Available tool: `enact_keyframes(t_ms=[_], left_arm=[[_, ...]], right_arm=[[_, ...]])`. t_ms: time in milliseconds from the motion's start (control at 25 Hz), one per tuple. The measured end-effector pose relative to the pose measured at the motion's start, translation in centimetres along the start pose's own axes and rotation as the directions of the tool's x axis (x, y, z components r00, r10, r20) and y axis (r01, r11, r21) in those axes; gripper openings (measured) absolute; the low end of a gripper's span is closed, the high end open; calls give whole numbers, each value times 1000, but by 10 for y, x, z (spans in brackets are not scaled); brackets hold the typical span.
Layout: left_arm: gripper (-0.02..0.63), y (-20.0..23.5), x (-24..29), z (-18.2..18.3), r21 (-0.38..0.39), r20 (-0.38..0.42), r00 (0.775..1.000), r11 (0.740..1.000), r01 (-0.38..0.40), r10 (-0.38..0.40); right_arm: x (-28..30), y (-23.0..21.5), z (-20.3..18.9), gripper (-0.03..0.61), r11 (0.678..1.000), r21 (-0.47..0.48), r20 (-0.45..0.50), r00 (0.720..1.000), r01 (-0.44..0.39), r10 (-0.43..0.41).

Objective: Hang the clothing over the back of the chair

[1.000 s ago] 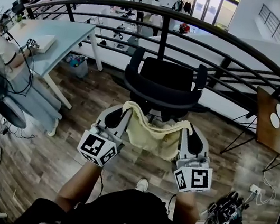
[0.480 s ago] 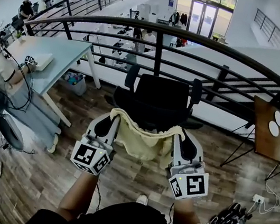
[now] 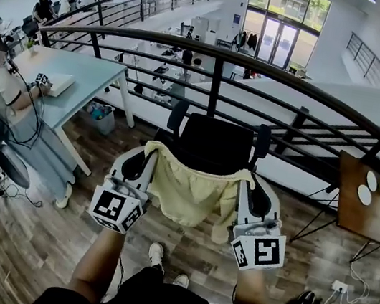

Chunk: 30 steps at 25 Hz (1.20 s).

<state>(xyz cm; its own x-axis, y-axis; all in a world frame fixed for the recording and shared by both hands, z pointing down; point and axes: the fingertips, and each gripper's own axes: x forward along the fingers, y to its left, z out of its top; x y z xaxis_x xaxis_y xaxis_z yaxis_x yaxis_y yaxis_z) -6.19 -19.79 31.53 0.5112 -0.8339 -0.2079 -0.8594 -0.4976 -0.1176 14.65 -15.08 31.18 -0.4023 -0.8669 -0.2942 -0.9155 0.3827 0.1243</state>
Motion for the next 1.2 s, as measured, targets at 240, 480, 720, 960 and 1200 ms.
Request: enact_keyframes(t_ms=[240,480,720,960,1200], left_arm=[[23,9,15,1,28,0,1000,1000,2,-2],[23,30,36,8,73,21,999,997,28,-30],[23,40,57,5,136,-9,998,988,68,-68],[23,80,91,2,156,-5,993,981,118,-119],[25,89,133,1,160,-43,985,972,172,-167]], right_arm=[[11,-7,-1,48,998,-39,9,999,40,-40],[36,-13,3,48,993,-97,15,997,72,-71],[56,-17,8,48,972,-222,43,997,74,-66],[108,-21,5,48,940,-327,33,996,91,-85],[136,-48,1,49,924,-370,-21,993,97,-113]])
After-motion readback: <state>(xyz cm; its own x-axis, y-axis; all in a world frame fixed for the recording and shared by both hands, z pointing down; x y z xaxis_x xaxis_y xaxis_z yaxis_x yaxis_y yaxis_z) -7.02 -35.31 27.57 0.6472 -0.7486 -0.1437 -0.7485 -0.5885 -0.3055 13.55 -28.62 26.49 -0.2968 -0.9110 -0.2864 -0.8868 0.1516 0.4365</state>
